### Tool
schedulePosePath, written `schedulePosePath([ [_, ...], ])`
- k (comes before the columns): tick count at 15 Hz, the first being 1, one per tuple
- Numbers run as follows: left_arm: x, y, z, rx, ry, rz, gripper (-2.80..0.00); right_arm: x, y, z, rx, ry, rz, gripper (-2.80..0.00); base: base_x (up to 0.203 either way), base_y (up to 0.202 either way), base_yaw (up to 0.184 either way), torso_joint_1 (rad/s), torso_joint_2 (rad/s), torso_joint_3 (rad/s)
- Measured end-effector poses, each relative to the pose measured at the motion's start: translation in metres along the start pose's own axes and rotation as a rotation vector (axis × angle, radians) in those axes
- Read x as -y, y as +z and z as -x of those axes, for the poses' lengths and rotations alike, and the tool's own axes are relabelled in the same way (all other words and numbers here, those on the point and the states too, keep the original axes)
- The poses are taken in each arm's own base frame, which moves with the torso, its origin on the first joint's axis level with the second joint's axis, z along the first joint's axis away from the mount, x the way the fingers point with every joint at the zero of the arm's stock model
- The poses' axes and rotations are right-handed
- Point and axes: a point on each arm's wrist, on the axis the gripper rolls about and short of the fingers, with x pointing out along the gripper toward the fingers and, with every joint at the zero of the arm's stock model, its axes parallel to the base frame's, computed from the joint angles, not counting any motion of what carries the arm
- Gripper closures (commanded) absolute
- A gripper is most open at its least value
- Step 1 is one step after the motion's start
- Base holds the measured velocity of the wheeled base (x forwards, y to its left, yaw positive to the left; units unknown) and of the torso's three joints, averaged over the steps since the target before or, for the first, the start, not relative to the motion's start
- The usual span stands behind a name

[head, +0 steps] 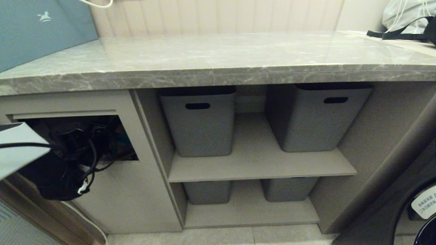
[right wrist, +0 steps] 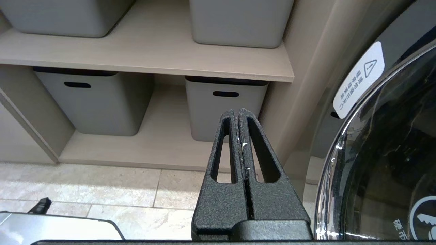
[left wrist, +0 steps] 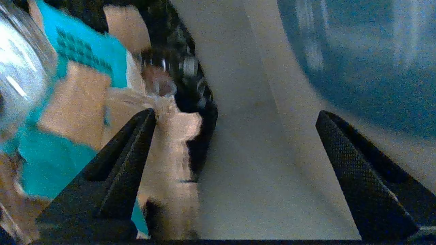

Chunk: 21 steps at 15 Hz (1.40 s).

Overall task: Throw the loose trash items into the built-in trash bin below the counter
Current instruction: Put the garbage in the trash can

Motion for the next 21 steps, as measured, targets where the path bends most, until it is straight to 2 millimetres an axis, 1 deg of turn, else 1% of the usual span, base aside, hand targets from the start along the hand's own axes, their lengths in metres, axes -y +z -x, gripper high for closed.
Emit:
schedulePosePath([
  [3,-0.006,0.024,0.0,0.048,0.013,0.04,-2.8,0.0,0.0,0.0,-0.001,0.0,0.0,0.0,0.0,0.0,0.0,0.0,0.0,0.0],
  [8,-0.001,0.028,0.004,0.052,0.003,0.037,-2.8,0.0,0.0,0.0,0.0,0.001,0.0,0.0,0.0,0.0,0.0,0.0,0.0,0.0],
  [12,-0.005,0.032,0.011,0.053,0.031,0.031,-2.8,0.0,0.0,0.0,0.0,0.001,0.0,0.0,0.0,0.0,0.0,0.0,0.0,0.0],
  [14,-0.012,0.031,0.021,0.042,0.075,0.029,-2.8,0.0,0.0,0.0,0.0,0.0,0.0,0.0,0.0,0.0,0.0,0.0,0.0,0.0],
  [17,-0.017,0.03,0.038,0.027,0.123,0.034,-2.8,0.0,0.0,0.0,0.0,0.0,0.0,0.0,0.0,0.0,0.0,0.0,0.0,0.0],
  [21,-0.015,0.03,0.056,0.015,0.151,0.034,-2.8,0.0,0.0,0.0,0.0,0.0,0.0,0.0,0.0,0.0,0.0,0.0,0.0,0.0],
])
